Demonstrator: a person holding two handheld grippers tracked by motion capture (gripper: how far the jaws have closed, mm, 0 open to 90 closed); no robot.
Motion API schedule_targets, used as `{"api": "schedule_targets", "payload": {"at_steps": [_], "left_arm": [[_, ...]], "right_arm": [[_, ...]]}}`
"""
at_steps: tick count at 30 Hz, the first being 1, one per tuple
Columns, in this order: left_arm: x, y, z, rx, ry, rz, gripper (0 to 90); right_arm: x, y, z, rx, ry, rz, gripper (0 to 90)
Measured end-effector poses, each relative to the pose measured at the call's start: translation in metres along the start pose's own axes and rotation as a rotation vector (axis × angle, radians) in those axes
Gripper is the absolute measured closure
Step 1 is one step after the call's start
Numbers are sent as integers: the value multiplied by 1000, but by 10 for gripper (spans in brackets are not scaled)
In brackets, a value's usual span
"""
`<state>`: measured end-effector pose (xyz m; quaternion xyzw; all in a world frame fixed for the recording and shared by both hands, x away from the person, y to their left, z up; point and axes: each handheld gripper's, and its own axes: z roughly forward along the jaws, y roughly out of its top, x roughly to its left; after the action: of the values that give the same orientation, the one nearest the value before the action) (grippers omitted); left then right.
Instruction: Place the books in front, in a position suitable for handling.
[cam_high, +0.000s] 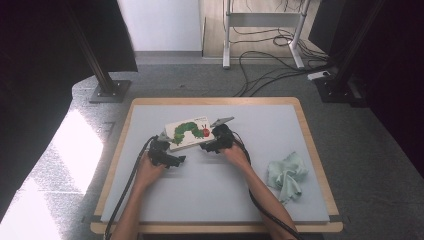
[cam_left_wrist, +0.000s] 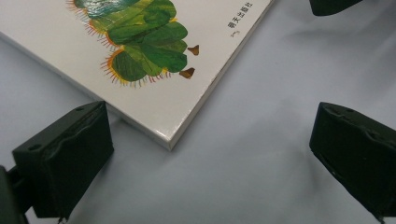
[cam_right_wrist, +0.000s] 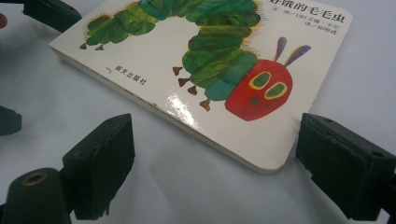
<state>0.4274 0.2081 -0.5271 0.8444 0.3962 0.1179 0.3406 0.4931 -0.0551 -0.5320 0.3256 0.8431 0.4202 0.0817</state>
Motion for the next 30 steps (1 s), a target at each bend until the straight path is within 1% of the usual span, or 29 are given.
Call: {"api": "schedule_targets", "payload": {"at_steps": [5,12,18,19,21,23,27,30], "left_arm": [[-7,-5,-4,-2,-10,2,0],[-18,-9,-8,5,-10,3,0],[-26,-14,-10,6,-5,17,0],[-28,-14,-10,10,-2,25,0],[-31,-15,-11,14,1,27,0],[-33,-17,-12,11,-1,27,0],[-38,-19,-14,8,-15,30,0],[-43,-21,-15,10,-20,35,0]], "right_arm": [[5,-7,-7,0,7,4,112],[14,-16,-16,2,12,-1,113],[20,-25,-26,-2,30,1,113],[21,-27,-27,-2,31,3,113],[25,-29,-30,1,29,0,113],[28,-33,-33,3,31,-8,113],[32,-39,-40,0,46,-3,113],[36,-44,-45,1,44,-13,113]]}}
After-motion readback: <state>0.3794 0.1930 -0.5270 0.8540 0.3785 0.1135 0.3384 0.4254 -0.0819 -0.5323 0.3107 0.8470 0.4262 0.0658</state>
